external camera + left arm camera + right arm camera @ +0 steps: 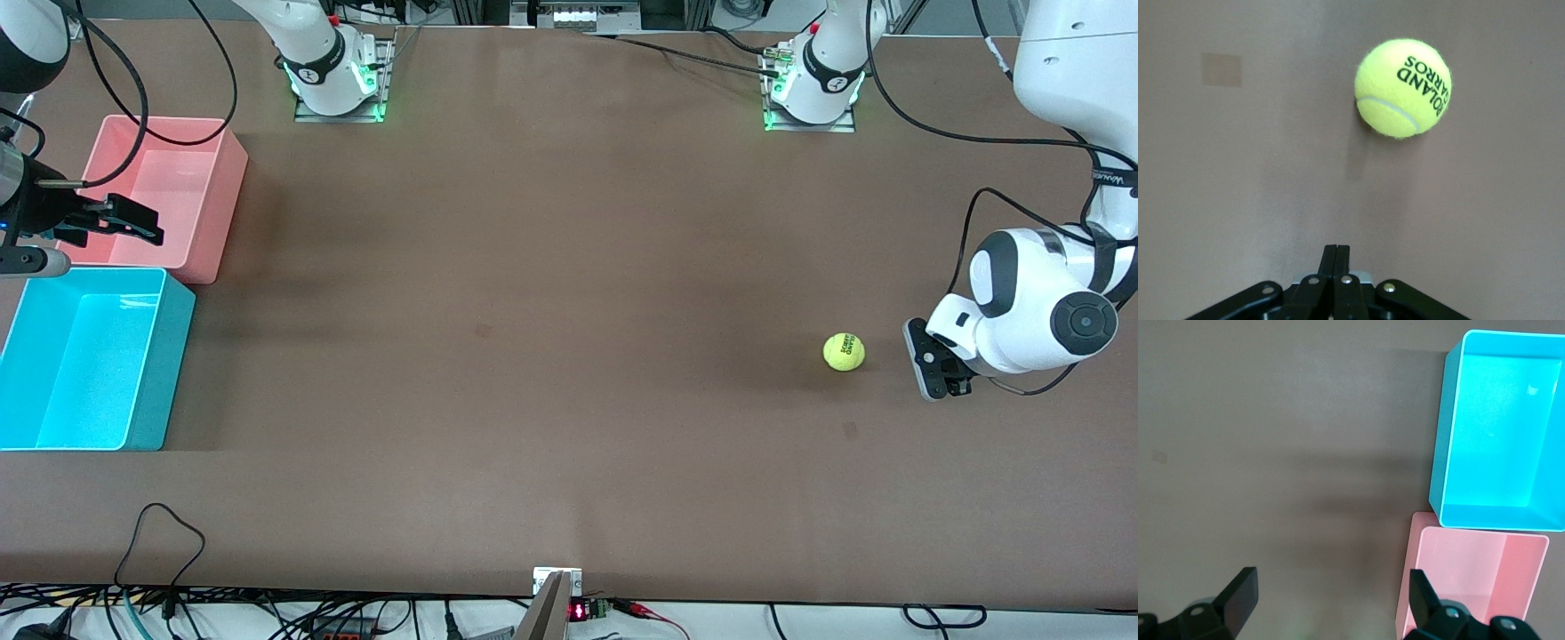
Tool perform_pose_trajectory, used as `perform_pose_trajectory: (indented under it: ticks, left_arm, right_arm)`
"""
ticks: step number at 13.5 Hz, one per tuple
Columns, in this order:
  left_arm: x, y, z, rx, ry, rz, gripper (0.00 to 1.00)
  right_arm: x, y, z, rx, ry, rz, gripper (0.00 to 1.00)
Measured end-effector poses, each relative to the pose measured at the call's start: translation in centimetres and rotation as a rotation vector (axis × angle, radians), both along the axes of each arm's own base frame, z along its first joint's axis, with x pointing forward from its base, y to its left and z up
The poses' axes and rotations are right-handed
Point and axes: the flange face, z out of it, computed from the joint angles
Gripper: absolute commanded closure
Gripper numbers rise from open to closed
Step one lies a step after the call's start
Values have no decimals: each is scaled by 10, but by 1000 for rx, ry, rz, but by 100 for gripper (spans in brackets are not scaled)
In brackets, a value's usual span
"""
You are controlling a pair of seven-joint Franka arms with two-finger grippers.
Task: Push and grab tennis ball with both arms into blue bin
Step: 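Lower the left gripper beside the yellow tennis ball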
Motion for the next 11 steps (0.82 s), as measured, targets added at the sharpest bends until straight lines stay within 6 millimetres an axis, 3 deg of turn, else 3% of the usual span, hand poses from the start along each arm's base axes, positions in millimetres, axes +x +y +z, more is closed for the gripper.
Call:
perform_pose_trajectory:
  ticks: [8,11]
  left_arm:
    - [-3,-7,-29,-14,44,-39,100]
    - [-3,-7,-29,-14,45,-39,100]
  right_arm:
    - [0,0,0,0,0,0,0]
    - [0,0,0,0,0,0,0]
